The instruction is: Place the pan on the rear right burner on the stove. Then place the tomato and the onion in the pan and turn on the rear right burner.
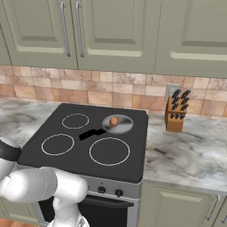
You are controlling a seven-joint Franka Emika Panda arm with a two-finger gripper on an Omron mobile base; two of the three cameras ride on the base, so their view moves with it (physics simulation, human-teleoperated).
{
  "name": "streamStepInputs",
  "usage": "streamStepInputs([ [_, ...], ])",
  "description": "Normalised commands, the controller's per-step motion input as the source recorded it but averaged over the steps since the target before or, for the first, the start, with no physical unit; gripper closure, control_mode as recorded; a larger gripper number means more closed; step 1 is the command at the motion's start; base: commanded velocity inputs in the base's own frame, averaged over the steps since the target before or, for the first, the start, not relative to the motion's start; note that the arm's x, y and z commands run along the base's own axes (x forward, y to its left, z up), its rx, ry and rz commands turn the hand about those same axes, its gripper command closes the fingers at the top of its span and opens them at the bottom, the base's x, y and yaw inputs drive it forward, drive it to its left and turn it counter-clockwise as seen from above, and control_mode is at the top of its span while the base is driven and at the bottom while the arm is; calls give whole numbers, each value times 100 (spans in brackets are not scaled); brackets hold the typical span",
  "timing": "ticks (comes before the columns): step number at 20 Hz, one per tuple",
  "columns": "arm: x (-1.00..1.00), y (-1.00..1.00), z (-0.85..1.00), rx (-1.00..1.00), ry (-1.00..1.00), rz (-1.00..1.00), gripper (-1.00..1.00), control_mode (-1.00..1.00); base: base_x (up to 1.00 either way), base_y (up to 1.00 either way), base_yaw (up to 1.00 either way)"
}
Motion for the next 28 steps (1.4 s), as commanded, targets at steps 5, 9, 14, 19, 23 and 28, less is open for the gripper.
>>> streamStepInputs([
  [5,7,9,-9,0,-1,0,-100,-100,0,0,0],
  [9,13,8,-9,0,0,0,-100,-100,0,0,0],
  [14,6,0,-4,0,1,0,-100,-100,0,0,0],
  [19,8,3,-10,0,1,0,-100,-100,0,0,0],
  [23,11,6,-21,0,1,0,-100,-100,0,0,0],
  [28,17,10,-24,0,0,0,-100,-100,0,0,0],
])
